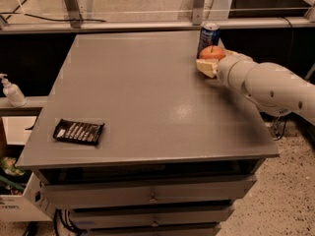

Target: Move apple near pepsi can

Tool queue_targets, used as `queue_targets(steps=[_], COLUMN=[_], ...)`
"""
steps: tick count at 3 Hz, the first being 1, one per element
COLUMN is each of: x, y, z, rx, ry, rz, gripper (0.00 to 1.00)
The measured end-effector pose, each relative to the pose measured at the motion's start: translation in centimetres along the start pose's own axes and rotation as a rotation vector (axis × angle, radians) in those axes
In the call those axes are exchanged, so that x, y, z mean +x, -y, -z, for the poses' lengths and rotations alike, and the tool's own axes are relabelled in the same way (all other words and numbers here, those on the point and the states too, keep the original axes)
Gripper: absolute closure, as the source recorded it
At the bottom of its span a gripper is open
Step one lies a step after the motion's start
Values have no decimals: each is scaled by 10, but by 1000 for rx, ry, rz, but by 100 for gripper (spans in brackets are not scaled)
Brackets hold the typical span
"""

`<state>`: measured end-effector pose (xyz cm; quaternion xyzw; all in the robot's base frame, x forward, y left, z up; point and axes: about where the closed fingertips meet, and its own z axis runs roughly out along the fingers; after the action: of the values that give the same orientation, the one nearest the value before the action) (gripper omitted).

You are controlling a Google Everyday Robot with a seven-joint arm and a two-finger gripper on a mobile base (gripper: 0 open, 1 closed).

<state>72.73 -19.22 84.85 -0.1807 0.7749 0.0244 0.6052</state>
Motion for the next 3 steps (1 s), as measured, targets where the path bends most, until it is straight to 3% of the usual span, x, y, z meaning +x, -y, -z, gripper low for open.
queue_targets(steps=[2,3], x=[4,2], y=[-1,-1], z=[-2,-2], rx=[-14,-17], ry=[-14,-19], rz=[5,12], gripper=[13,0])
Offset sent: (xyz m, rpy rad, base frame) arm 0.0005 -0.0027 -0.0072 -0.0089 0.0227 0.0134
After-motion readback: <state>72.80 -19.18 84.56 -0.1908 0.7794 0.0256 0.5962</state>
